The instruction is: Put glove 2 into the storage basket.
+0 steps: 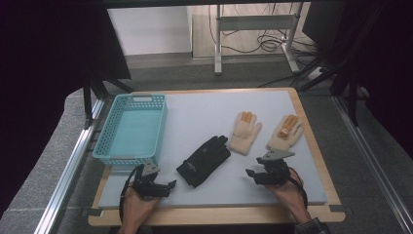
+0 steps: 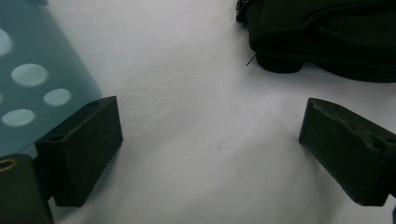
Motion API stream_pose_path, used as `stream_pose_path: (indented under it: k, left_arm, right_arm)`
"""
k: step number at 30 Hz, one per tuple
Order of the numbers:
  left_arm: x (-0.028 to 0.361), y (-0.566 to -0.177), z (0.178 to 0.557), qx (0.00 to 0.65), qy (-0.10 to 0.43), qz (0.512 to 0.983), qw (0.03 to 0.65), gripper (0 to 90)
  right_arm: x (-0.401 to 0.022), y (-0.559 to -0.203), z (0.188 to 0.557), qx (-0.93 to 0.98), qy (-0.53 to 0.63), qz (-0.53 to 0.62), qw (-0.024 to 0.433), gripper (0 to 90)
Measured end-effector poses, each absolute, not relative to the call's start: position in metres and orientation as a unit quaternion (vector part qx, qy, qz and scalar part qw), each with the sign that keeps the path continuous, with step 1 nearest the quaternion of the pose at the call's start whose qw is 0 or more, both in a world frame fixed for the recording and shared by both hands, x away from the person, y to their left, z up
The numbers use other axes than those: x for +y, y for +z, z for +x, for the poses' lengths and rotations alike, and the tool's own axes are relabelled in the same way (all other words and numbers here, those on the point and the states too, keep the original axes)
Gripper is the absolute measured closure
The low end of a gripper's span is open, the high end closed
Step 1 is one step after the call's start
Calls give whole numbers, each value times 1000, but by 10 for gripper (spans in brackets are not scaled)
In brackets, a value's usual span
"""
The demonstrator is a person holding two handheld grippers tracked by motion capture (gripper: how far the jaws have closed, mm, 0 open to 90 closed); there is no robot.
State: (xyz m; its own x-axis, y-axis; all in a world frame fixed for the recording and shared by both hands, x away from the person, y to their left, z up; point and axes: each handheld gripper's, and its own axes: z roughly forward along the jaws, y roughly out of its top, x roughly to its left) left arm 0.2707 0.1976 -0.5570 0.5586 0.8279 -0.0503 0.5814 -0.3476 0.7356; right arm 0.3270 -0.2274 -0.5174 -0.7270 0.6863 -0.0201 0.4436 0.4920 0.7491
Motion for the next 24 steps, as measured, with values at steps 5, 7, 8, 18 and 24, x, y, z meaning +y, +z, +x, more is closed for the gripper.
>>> stream_pose_path:
  k: [5,7,8,18,24]
  left_arm:
    - [197,-557,271,439,169,804,365,60]
    - [197,-557,271,439,169,804,364,61]
    - [197,-557,271,439,169,804,364,61]
    - [198,-556,271,436,166,806,365,62]
    - [198,-555,270,434,161,808,364,61]
  right_arm:
    - [-250,-524,328,841,369,357,172,266]
    - [-255,-528,328,838,367,365,174,256]
    - [-257,-529,328,838,365,366,174,252]
    - [-256,-531,327,840,356,366,182,222]
    - [-256,-531,327,840,356,367,182,219]
